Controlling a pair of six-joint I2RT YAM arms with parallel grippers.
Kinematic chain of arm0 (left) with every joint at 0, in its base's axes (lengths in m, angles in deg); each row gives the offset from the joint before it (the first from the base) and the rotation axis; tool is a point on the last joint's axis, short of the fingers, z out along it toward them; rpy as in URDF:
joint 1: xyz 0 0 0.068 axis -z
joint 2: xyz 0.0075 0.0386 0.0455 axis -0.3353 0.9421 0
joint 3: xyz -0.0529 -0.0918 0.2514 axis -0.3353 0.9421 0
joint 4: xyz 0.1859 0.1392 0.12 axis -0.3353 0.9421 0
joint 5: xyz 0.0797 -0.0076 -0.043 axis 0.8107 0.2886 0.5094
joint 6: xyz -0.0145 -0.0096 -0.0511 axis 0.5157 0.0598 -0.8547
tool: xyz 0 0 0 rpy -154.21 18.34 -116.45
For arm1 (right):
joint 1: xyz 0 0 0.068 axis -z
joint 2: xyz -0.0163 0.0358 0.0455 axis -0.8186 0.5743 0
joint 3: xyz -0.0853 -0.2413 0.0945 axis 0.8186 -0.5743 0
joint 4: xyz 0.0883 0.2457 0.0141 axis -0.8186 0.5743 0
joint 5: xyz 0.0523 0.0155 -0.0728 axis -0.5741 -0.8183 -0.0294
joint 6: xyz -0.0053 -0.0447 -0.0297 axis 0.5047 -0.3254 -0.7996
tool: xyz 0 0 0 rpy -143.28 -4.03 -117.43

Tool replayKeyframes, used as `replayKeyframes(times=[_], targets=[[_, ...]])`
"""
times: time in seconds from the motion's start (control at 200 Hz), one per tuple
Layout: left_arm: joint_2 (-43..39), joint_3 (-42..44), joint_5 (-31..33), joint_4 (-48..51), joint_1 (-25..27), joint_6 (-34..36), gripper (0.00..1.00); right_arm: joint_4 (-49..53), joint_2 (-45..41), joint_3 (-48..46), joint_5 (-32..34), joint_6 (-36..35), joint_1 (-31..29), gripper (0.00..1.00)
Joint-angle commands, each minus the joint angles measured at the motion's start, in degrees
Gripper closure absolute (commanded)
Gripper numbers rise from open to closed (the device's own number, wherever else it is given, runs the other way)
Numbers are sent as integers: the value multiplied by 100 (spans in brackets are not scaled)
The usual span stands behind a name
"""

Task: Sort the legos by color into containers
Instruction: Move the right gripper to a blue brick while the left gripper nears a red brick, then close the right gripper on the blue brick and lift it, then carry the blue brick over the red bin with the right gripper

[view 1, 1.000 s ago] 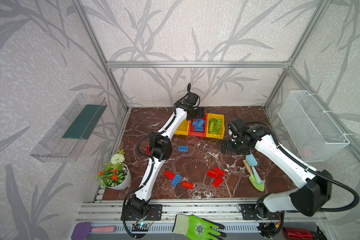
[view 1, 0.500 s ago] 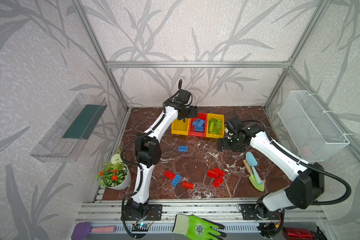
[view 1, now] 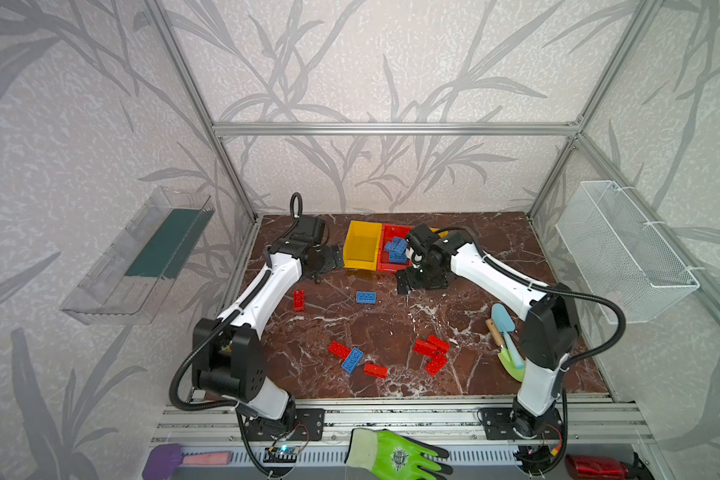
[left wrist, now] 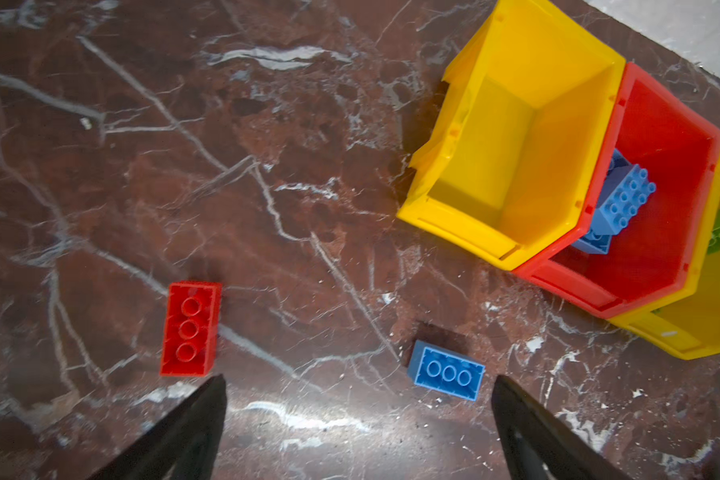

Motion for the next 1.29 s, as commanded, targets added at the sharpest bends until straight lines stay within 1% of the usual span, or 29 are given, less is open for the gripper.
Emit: replayKeyframes(times=[0.0, 0.15, 0.255, 0.335, 0.49, 0.575, 0.6, 0.625, 0.81, 0.975, 1.289], targets=[[-646, 538, 428, 55, -160, -115, 1, 425, 587, 621, -231, -180, -176, 1], [-1378, 1217, 453, 226, -547, -252, 1, 715, 1430, 1616, -324, 9, -343, 1], [-1800, 1578, 386, 293, -814, -302, 1, 963, 2067, 2409, -238, 322, -421, 1], [-2065, 1799, 427, 283, -966, -353, 1, 1333, 2614, 3230, -102, 570, -486, 1], [-2320, 1937, 330, 378, -1203, -402, 1, 2272, 3817, 5240, 61, 1004, -648, 1], [-2347, 1971, 225, 436, -1307, -361, 1, 2568, 4237, 5884, 168, 1251, -738, 1], [-2355, 1984, 196, 442, -1335, -345, 1, 2579, 4276, 5940, 195, 1258, -760, 1], [-2367, 2010, 157, 443, -1363, -324, 1, 2559, 4297, 5939, 234, 1459, -795, 1], [-2422, 2136, -21, 408, -1589, -101, 1, 2054, 4175, 5365, 367, 1863, -991, 1], [-2529, 2222, -150, 443, -1783, 95, 1, 2073, 4358, 5419, 573, 1990, -1156, 1], [-2604, 2269, -250, 407, -1825, 9, 1, 1605, 4509, 5334, 930, 2161, -1186, 1]])
